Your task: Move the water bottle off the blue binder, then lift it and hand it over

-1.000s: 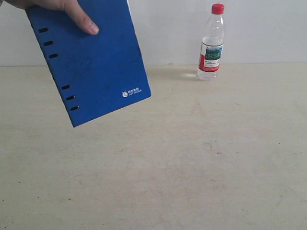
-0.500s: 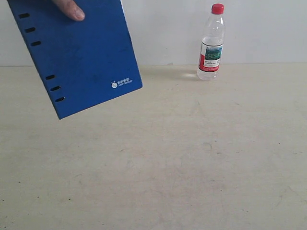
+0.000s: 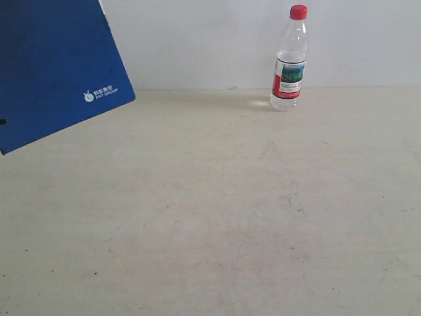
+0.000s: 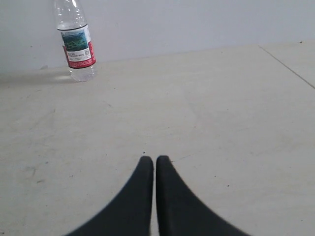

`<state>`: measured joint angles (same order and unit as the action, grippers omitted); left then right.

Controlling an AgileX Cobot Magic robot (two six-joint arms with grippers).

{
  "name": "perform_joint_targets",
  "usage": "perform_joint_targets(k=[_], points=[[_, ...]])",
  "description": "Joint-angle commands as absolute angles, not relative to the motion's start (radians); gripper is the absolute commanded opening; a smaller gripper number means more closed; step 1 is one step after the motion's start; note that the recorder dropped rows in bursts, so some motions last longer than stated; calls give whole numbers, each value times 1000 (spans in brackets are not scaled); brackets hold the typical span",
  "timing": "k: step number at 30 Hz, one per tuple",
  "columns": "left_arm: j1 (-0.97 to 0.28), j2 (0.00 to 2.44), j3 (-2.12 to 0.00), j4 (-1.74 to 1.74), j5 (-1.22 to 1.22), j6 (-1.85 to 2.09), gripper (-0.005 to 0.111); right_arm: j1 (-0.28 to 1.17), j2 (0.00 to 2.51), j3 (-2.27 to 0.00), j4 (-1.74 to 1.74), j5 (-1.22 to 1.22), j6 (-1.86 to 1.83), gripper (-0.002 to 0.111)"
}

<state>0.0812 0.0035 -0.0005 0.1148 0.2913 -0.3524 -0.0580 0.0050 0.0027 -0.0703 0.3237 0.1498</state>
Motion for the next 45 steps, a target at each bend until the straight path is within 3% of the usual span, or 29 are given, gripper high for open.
perform_joint_targets(k=[1, 17, 24, 45], points=[[76, 0, 0, 119, 284, -355, 4, -61, 0, 0, -72, 322, 154, 0], [76, 0, 0, 92, 308, -337, 4, -61, 0, 0, -58, 322, 155, 0], [76, 0, 0, -140, 307, -45, 4, -61, 0, 0, -58, 322, 155, 0], [76, 0, 0, -136, 302, -34, 4, -61, 0, 0, -58, 322, 155, 0]])
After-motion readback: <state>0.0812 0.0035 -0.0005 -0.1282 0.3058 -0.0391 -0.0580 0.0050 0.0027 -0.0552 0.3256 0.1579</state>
